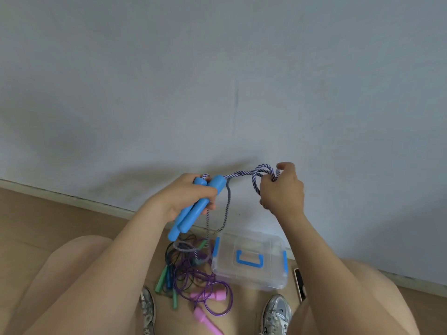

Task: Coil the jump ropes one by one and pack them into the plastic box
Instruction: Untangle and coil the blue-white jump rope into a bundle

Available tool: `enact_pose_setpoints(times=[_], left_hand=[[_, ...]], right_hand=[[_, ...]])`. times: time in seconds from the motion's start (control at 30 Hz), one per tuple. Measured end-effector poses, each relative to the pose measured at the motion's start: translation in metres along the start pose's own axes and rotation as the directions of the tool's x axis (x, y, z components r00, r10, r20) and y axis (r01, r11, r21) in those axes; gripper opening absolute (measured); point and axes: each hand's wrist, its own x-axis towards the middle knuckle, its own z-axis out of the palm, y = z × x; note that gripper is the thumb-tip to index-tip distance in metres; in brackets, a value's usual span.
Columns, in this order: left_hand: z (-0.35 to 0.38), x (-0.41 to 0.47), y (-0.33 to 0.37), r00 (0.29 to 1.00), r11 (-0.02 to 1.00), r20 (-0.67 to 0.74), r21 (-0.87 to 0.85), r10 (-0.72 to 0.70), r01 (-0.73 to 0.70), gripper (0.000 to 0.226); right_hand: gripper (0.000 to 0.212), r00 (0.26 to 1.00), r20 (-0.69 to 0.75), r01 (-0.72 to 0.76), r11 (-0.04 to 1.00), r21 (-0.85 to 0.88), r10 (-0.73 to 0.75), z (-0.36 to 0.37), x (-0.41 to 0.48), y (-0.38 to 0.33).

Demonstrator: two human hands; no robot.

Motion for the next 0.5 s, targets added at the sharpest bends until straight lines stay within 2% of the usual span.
enact_pose_setpoints(times=[0.1,0.17,0.23,0.3,0.37,0.43,0.5], left_hand=[[0.002,-0.004,0.007,0.995,0.993,0.084,-0.11,0.057,-0.048,0.03],[0.001,-0.006,0.009,0.986,0.981,0.136,-0.184,0.094,-0.068,0.039],[-0.001,-0.008,0.011,0.981,0.962,0.16,-0.266,0.106,-0.061,0.041],[-0.003,-0.011,0.013,0.975,0.961,0.188,-0.271,0.115,-0.061,0.037],[-0.003,-0.014,0.014,0.963,0.981,0.245,-0.184,0.112,-0.068,0.03],[-0.002,-0.016,0.014,0.944,0.992,0.314,-0.102,0.099,-0.07,0.022],[-0.001,-0.017,0.014,0.937,0.996,0.342,-0.064,0.078,-0.059,0.024]], right_hand=[[0.06,0.982,0.172,-0.084,0.996,0.007,0.082,-0.005,-0.001,-0.003],[0.064,0.952,0.3,-0.036,0.998,-0.058,0.052,-0.008,-0.003,-0.003],[0.071,0.928,0.37,0.064,0.996,-0.067,-0.035,-0.01,-0.004,-0.003],[0.07,0.915,0.367,0.167,0.985,0.038,-0.169,-0.009,-0.009,-0.007],[0.072,0.875,0.382,0.24,0.951,0.195,-0.299,-0.008,-0.014,-0.013],[0.079,0.788,0.466,0.274,0.906,0.322,-0.403,-0.005,-0.02,-0.018],[0.076,0.713,0.561,0.215,0.893,0.395,-0.42,-0.001,-0.024,-0.022]])
